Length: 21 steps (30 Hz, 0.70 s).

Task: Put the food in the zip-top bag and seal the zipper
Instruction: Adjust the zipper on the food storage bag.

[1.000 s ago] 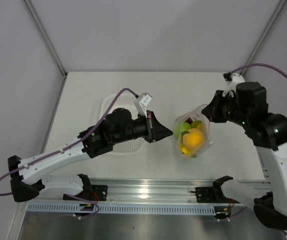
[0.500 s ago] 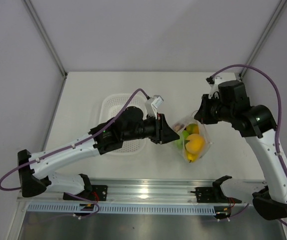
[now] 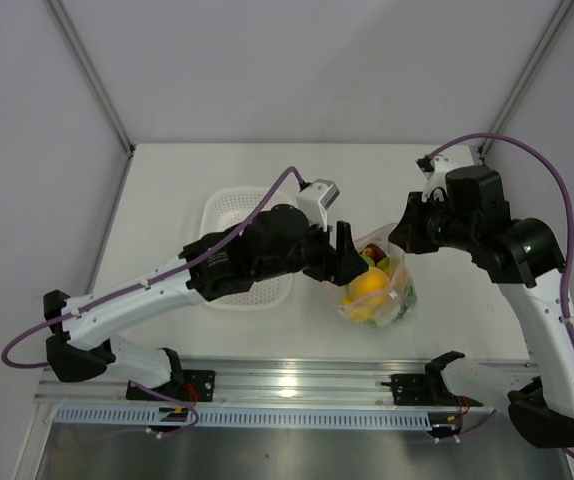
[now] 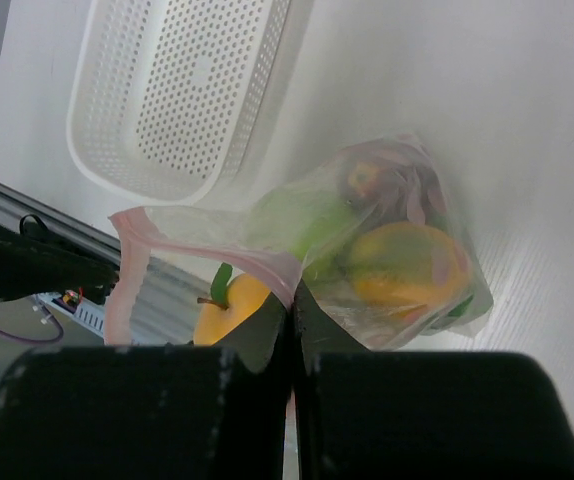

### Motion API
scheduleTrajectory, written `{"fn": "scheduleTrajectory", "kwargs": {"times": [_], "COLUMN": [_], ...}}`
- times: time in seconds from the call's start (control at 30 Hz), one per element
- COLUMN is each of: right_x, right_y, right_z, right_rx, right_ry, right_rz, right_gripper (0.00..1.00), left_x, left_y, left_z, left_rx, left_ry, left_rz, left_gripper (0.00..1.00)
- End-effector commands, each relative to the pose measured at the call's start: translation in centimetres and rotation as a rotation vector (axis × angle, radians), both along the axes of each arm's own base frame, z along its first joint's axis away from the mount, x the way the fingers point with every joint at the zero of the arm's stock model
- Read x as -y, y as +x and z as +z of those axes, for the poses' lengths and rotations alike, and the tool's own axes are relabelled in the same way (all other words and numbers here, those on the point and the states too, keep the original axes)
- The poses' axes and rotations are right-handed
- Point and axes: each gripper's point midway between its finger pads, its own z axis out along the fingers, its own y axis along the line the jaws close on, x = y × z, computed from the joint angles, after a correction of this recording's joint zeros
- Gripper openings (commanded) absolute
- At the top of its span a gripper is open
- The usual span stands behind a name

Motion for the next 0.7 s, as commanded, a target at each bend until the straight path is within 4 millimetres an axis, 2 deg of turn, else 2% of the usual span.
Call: {"fn": "scheduleTrajectory", "kwargs": {"times": [0.0,0.2,0.3,0.37,0.47,0.5,0.53,0.6,0.67], "right_x": [-0.8,-0.8,-0.9,-1.1,-1.1,-1.1,-1.0,-1.0,-0.9], "right_y": [0.2,0.0,0.0,0.0,-0.1,-0.1,-0.1,-0.1,0.0], "right_z": [2.2,1.8,1.7,1.7,1.6,1.5,1.4,1.5,1.5], "right_rx": [0.075,0.068,0.067,0.065,0.066,0.065,0.063,0.066,0.067], "right_ry": [0.063,0.058,0.064,0.070,0.073,0.071,0.069,0.067,0.065], "right_rz": [0.022,0.024,0.028,0.035,0.032,0.029,0.027,0.024,0.025], "right_gripper": [0.00,0.00,0.00,0.00,0.00,0.00,0.00,0.00,0.00], "left_x": [-2.0,-4.3,-4.4,-4.3,-3.7,-3.3,-2.8,-2.2,-1.3], "left_y": [1.6,1.3,0.5,0.0,-0.8,-1.0,-1.5,-1.8,-2.3], "left_z": [-1.6,-2.4,-3.1,-4.4,-6.2,-6.5,-6.8,-7.6,-7.8], "left_rx": [0.049,0.119,0.106,0.080,0.047,0.039,0.020,0.002,-0.018], "left_ry": [0.135,0.199,0.215,0.235,0.250,0.239,0.234,0.234,0.219], "left_rz": [0.147,0.242,0.224,0.211,0.175,0.161,0.133,0.113,0.076], "left_gripper": [0.73,0.70,0.69,0.69,0.61,0.56,0.44,0.36,0.35]}}
